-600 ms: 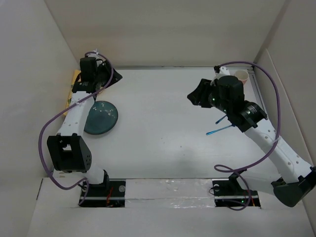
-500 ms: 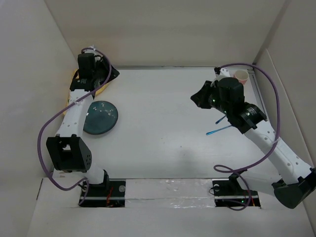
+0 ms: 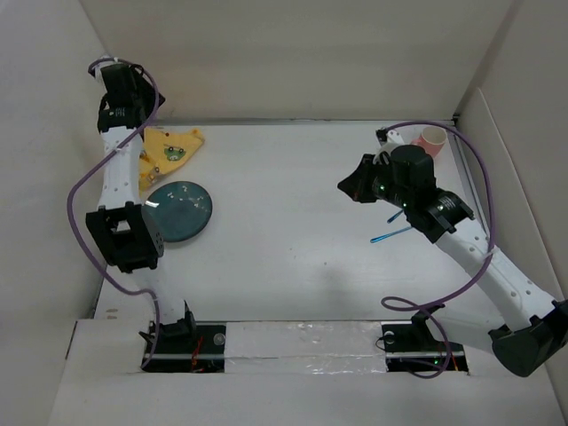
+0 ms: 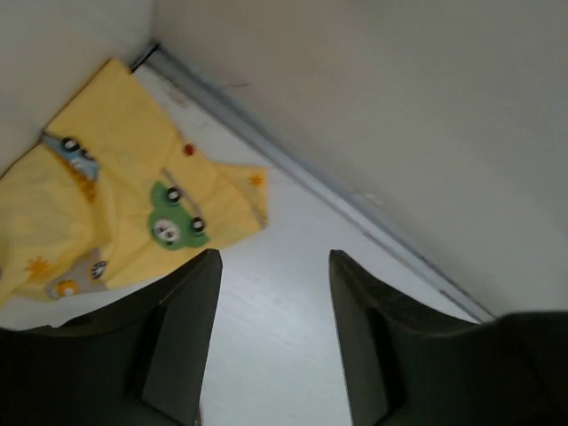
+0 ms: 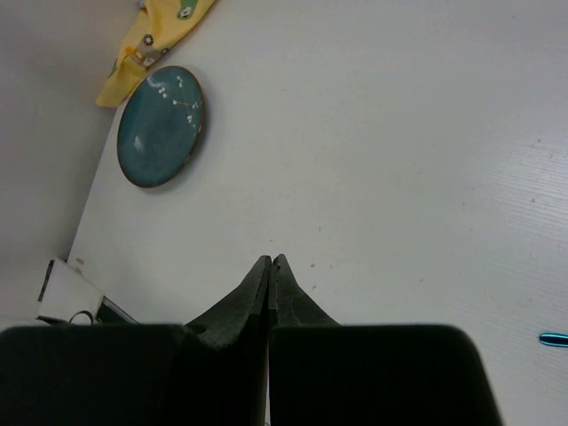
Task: Set the dinner table for one person
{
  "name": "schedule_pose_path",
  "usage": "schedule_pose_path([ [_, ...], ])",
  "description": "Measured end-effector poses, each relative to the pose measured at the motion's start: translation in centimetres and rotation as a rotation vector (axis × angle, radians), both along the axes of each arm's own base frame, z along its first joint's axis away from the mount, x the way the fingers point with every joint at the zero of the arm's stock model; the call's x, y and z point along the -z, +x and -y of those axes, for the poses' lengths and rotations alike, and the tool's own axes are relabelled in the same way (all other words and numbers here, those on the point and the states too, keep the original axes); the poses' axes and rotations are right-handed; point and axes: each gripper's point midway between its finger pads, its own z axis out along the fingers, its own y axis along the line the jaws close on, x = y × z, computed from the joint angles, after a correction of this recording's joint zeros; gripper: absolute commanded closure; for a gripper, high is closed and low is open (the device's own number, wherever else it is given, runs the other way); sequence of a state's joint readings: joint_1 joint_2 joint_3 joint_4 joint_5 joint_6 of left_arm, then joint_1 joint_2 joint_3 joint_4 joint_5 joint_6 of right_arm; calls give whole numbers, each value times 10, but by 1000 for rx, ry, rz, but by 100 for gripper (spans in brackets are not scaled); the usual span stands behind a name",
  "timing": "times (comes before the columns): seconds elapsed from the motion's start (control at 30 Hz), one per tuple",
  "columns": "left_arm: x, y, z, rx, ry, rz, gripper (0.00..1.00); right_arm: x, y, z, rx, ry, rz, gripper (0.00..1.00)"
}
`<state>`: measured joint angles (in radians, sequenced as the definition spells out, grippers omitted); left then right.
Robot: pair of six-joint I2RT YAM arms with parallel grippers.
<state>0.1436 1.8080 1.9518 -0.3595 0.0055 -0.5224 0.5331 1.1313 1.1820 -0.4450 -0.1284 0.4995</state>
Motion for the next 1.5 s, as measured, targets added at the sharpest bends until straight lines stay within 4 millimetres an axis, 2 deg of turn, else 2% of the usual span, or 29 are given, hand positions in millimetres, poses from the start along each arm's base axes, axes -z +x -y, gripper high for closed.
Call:
schedule_pose_path([
  [0.07, 46, 11, -26, -70, -6, -97, 42, 0, 2, 2, 4, -2, 2, 100],
  [0.13, 95, 20, -42, -123, -5, -200, 42, 0, 3, 4, 9, -6, 4, 99],
  [0.17, 118, 22, -46, -141, -1, -251, 41, 1, 4, 5, 10, -8, 3, 95],
  [0.23, 161, 24, -52, -169, 3, -343, 38, 2, 5, 5, 10, -11, 1, 77],
  [0.3, 191, 19, -57, -195, 12, -411, 35, 4, 8, 5, 10, -13, -4, 61],
  [0.33, 204, 15, -59, -208, 18, -443, 35, 5, 9, 4, 8, -15, -9, 59],
  [0.4, 215, 8, -64, -239, 39, -483, 34, 11, 13, 1, 1, -24, -23, 55],
  [0.63, 228, -1, -97, -331, 124, -526, 34, 40, 25, -6, -10, -59, -104, 54],
  [0.77, 258, 4, -108, -316, 152, -577, 40, 46, 24, -9, -26, -65, -131, 54],
  [0.83, 278, 4, -109, -295, 156, -613, 48, 42, 25, -13, -40, -57, -129, 55],
  [0.9, 294, 5, -107, -273, 157, -637, 52, 39, 24, -20, -61, -51, -125, 55],
  [0.97, 304, 6, -104, -250, 152, -648, 76, 36, 20, -30, -91, -50, -122, 55],
  [1.03, 307, 10, -100, -224, 145, -646, 100, 34, 15, -43, -124, -51, -119, 56],
  [1.17, 299, 23, -89, -171, 135, -607, 100, 31, 6, -61, -171, -55, -115, 57],
  [1.3, 275, 41, -70, -122, 136, -537, 100, 27, 4, -69, -188, -55, -105, 58],
  [1.37, 247, 50, -49, -78, 136, -476, 100, 25, 6, -71, -185, -56, -102, 58],
  [1.43, 206, 55, -22, -29, 143, -399, 100, 25, 8, -71, -180, -59, -100, 58],
  [1.47, 180, 56, -5, -1, 148, -350, 100, 26, 10, -71, -175, -63, -97, 57],
  [1.5, 144, 55, 17, 34, 155, -281, 100, 26, 10, -71, -172, -66, -96, 57],
])
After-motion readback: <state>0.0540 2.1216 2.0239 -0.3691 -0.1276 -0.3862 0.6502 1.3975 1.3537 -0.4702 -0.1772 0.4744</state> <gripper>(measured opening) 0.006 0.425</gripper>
